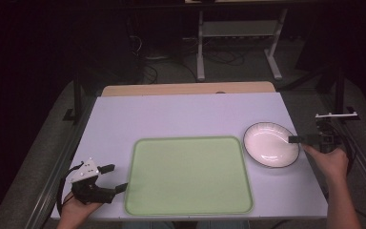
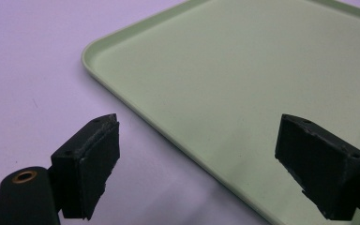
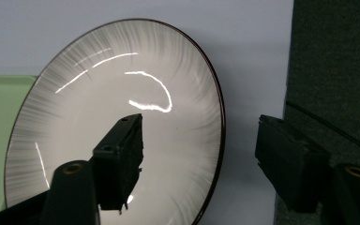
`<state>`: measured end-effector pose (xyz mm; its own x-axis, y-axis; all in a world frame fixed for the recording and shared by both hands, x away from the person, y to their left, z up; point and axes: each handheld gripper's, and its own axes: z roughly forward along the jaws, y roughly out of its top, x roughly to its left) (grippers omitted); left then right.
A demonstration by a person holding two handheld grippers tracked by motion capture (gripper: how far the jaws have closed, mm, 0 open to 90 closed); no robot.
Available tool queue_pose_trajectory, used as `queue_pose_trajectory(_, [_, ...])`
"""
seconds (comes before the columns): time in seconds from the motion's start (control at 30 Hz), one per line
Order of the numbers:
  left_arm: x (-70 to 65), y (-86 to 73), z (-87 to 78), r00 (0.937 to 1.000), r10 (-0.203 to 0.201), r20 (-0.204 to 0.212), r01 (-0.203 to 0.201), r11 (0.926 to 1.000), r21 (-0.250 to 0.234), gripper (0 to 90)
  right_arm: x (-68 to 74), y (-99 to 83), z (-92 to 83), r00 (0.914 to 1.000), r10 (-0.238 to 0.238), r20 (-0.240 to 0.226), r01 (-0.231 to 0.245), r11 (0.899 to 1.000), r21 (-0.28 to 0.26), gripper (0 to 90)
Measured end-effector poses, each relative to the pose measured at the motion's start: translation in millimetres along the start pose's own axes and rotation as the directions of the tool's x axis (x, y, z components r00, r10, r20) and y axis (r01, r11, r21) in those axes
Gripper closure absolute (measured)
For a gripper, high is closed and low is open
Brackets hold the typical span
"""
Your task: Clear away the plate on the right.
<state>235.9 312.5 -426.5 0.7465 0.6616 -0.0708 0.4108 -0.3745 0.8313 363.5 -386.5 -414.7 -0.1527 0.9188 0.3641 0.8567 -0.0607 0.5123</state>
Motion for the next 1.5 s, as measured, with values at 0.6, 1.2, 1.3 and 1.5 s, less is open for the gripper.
queue_pose_trajectory(0.6, [-0.7,-0.1,0.3,1.0,0.0,0.0,0.0,1.0,0.001,14.1,-7.5,-4.7,13.6,0.9964,0.071,-0.046,-0.068,0.996,0.056,62.5])
queue_pose_trajectory(1.2, [-0.5,-0.5,1.1,1.0,-0.003,0.003,0.003,1.0,0.006,14.1,-19.3,-12.4,18.0,0.985,0.146,-0.093,-0.141,0.989,0.051,79.0])
queue_pose_trajectory(1.3, [-0.8,-0.3,1.1,1.0,-0.003,0.003,0.003,1.0,0.006,14.1,-20.5,-12.8,17.9,0.9823,0.16,-0.098,-0.156,0.987,0.047,80.0])
queue_pose_trajectory(1.5, [-0.6,-0.4,1.5,1.0,-0.001,0.004,0.001,1.0,0.008,14.1,-25.5,-15.4,18.3,0.9708,0.201,-0.131,-0.197,0.98,0.038,82.3])
